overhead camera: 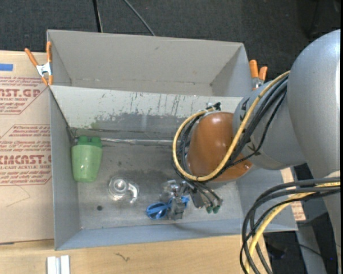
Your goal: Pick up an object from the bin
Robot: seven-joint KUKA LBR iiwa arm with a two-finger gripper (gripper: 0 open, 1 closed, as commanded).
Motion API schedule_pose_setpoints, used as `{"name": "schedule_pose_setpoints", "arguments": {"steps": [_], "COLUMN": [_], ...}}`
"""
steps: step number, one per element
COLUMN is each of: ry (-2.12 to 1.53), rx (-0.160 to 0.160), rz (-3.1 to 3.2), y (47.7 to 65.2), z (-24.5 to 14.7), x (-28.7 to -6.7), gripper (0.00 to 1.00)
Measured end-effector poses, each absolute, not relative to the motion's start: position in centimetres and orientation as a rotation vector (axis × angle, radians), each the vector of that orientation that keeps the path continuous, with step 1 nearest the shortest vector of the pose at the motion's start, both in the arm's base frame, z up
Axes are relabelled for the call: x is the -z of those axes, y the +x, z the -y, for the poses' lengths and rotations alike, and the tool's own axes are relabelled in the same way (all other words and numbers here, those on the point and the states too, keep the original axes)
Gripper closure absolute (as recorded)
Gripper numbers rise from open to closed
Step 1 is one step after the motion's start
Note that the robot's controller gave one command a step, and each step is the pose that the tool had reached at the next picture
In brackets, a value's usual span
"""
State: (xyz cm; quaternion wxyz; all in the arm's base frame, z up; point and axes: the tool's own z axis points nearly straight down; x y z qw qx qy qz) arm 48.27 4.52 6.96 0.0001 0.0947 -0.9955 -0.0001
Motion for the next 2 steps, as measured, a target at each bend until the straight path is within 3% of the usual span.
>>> {"name": "schedule_pose_setpoints", "arguments": {"steps": [1,2], "ry": [0.233,0.177], "rx": [-0.001,-0.002], "rz": [3.144,3.151], "y": [51.5,54.7], "z": [-3.6,0.4], "x": [-22.0,-38.1], "gripper": [1.00,1.00]}}
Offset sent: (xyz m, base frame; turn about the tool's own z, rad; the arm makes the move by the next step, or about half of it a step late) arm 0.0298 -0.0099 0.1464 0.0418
